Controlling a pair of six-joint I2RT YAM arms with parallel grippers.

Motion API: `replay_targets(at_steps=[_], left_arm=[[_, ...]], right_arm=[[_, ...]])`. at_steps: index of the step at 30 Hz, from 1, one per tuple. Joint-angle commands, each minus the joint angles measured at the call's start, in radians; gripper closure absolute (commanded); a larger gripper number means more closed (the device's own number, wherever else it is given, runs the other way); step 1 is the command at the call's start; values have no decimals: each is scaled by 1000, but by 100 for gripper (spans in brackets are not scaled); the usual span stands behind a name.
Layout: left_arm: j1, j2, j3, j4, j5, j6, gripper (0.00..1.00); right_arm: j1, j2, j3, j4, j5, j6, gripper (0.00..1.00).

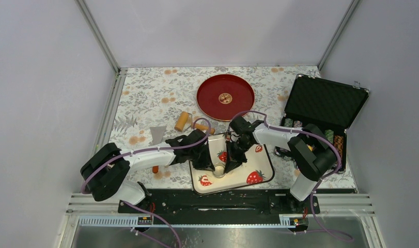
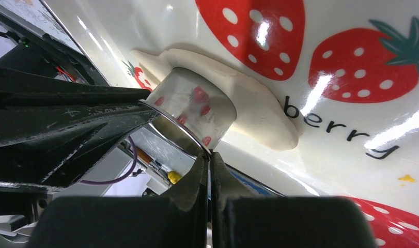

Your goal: Roll out the dumpling wrappers from the dough

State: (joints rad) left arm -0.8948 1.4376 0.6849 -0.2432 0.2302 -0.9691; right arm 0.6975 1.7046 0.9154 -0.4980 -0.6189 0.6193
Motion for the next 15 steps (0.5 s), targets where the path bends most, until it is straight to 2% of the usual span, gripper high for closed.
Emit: replay_targets(at_steps=[1,15], left_arm=[[-18,85,-12,-4,-26,-20,100],[-36,141,-12,-20,-22,-56,100]], right_arm=[[25,91,-3,-21,63,-65,100],[44,172,-38,-23,114,-113,100]])
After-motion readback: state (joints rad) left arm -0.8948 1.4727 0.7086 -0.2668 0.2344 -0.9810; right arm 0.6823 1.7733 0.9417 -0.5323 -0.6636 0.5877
